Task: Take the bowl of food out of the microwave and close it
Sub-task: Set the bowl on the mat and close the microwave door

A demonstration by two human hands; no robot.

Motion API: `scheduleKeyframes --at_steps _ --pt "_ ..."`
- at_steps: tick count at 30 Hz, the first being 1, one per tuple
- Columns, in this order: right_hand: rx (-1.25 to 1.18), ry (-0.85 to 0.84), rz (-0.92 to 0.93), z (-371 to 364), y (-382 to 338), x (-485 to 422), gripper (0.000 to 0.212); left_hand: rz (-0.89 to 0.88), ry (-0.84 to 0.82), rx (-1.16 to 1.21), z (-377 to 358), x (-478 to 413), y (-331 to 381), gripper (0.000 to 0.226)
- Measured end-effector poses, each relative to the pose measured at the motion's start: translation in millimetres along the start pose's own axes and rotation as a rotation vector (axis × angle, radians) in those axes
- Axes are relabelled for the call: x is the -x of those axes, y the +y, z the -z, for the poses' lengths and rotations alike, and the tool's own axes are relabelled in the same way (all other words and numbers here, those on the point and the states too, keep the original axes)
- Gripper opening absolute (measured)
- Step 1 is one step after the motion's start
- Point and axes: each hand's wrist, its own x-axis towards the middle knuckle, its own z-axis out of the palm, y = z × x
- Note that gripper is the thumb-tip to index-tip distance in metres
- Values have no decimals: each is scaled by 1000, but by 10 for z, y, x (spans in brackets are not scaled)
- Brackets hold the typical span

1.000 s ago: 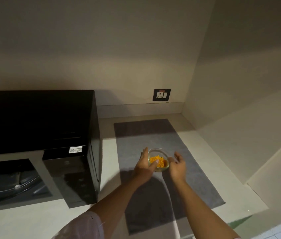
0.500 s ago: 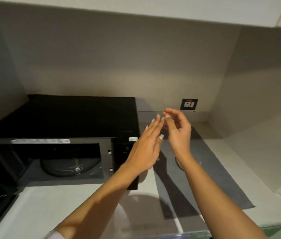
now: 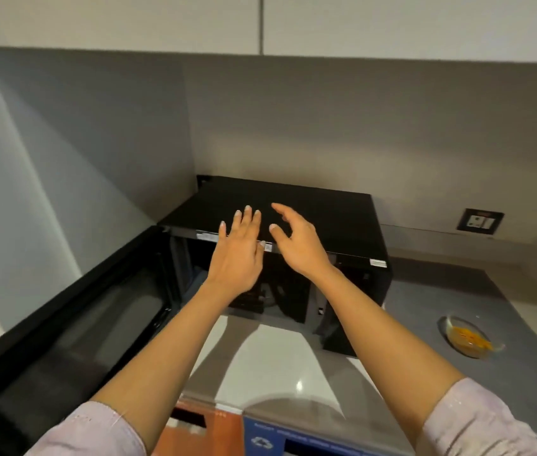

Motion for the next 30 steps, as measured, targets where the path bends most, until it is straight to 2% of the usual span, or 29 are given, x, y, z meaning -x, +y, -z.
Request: scheduleKeyframes --at_steps 5,8,11,14,24,30 --pt "267 -202 34 -400 2 -98 58 211 -76 -321 215 123 -589 73" --pt "416 -290 21 -537 70 -110 62 406 -166 -433 352 172 -851 84" --pt "538 -290 35 -633 131 -92 65 680 -272 -448 470 209 -1050 95" --pt "521 -256 36 -663 139 -103 64 876 -380 -393 538 234 -1169 101" --pt "468 -329 -1 -590 80 -173 67 928 -586 -414 626 133 -1043 124" --pt "400 -448 -33 -464 43 -227 71 676 -715 -529 629 44 -852 117"
